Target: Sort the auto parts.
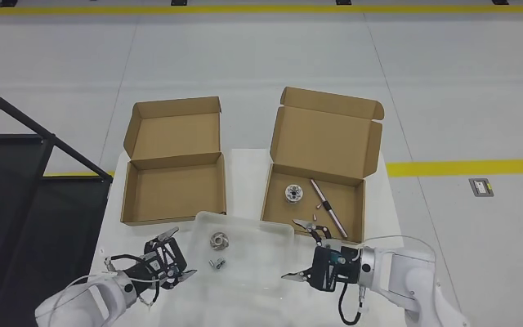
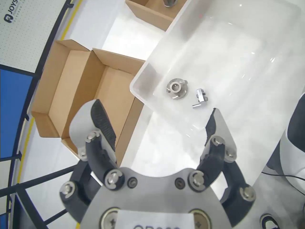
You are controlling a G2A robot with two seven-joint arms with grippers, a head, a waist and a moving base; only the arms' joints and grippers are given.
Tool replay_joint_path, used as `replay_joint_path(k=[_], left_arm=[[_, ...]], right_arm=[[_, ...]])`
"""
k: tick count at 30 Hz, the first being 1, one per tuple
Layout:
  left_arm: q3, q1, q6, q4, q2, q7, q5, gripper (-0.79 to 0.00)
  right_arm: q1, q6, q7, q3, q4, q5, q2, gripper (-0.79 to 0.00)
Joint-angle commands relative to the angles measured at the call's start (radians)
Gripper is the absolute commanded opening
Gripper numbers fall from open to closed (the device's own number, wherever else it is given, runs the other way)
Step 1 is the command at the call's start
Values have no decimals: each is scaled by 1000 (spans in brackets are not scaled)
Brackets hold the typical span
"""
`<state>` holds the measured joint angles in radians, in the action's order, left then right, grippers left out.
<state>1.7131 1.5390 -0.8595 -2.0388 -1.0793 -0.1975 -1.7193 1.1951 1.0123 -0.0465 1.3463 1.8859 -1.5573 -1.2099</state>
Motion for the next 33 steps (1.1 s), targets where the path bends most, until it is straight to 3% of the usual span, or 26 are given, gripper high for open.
replay_joint_path(k=[1, 5, 8, 10, 18, 22, 25, 33], left_arm=[[0, 0, 0, 0, 0, 0, 0, 0], [-32, -18, -55, -34, 5, 28, -26, 0], [-77, -86, -146, -46, 16, 34, -109, 0], [-130, -129, -153, -24, 27, 44, -153, 0], [-404, -306, -153, 91, 121, 89, -311, 0], [-528, -421, -153, 160, 173, 44, -275, 0], [-608, -512, -153, 213, 201, -10, -152, 0], [-608, -512, -153, 213, 201, -10, -152, 0]], right_arm=[[0, 0, 0, 0, 0, 0, 0, 0], [0, 0, 0, 0, 0, 0, 0, 0], [0, 0, 0, 0, 0, 0, 0, 0], [0, 0, 0, 0, 0, 0, 0, 0], [0, 0, 0, 0, 0, 0, 0, 0], [0, 0, 0, 0, 0, 0, 0, 0], [0, 0, 0, 0, 0, 0, 0, 0], [0, 0, 0, 0, 0, 0, 0, 0]])
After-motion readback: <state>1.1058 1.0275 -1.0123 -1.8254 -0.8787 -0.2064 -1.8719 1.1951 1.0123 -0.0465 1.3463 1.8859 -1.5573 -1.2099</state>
